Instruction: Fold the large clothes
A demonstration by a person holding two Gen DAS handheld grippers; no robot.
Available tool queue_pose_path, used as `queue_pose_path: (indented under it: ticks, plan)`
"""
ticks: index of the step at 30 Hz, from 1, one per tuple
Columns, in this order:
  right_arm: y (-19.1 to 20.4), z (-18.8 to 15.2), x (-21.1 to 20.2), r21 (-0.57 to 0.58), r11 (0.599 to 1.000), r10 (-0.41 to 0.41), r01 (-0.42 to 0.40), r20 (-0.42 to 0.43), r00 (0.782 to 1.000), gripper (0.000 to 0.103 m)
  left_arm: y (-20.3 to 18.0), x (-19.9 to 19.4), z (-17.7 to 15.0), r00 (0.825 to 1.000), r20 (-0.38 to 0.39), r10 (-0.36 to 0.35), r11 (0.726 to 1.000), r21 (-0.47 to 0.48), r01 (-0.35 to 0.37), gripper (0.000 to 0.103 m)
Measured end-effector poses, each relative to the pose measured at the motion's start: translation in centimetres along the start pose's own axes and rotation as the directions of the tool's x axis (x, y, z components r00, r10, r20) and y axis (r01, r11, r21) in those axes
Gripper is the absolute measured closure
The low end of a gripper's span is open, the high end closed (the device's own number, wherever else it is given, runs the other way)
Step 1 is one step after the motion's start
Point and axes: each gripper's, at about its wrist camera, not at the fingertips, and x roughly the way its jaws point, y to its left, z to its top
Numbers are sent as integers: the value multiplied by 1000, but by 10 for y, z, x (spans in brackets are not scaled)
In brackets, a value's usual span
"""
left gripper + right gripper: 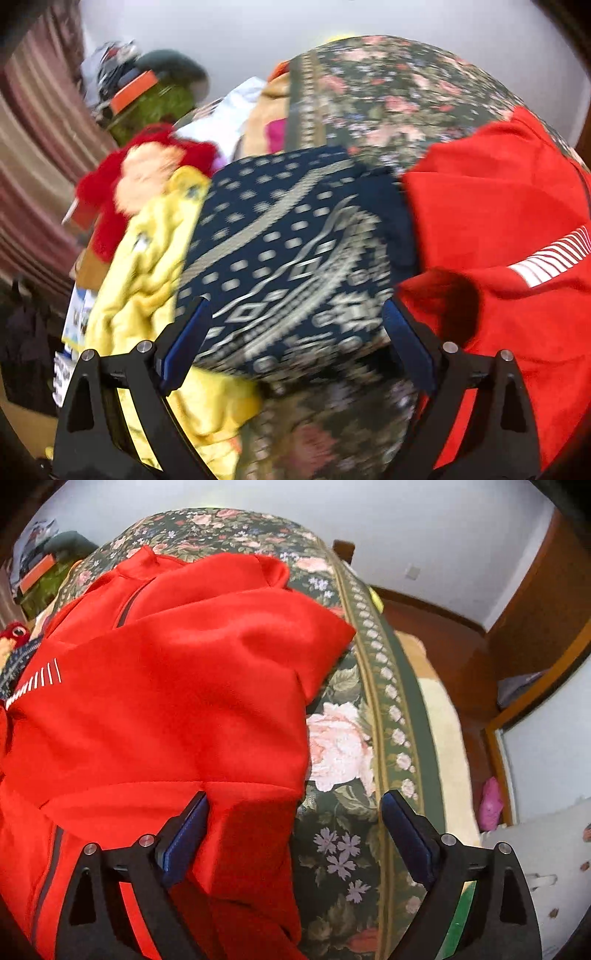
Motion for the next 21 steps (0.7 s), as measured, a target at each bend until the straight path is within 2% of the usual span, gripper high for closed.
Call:
queue_pose_path:
  ticks: [2, 4, 8, 10, 11, 13, 15, 18, 21]
  plan:
    - [7, 1, -5, -22, 999, -32, 32, 14, 999, 12, 12, -10, -4, 1000, 16, 0, 1000, -8, 0, 8]
    - [11, 3, -8, -41, 997, -59, 60, 27, 998, 12, 11, -23, -7, 999, 31, -35, 999, -14, 35, 8]
    - [9, 6, -3, -42, 997, -67, 68, 20, 998, 12, -15, -43, -5, 975, 68, -211, 977, -1, 212, 7]
    - [4, 6, 1, -21, 998, -52, 52, 13, 999, 12, -42, -43, -5, 967, 67, -244, 969, 41, 242, 4]
    - [1, 6, 2, -9, 999, -46, 46, 12, 999, 12, -53, -41, -4, 970, 65, -234, 971, 61, 231, 4]
    - [-4, 5, 2, 17, 999, -49, 48, 16, 999, 12, -77, -28, -6, 985, 52, -166, 982, 98, 160, 4]
    - [-8, 5, 2, 26, 997, -70, 70, 26, 997, 12, -85, -11, -10, 994, 22, -110, 989, 100, 108, 4]
    - [-15, 3, 1, 47, 996, -76, 74, 30, 997, 12, -76, 24, -27, 995, -88, -46, 998, 49, 50, 4]
    - [-18, 2, 2, 60, 996, -75, 73, 37, 996, 12, -56, 39, -50, 991, -134, -8, 1000, 15, 10, 4]
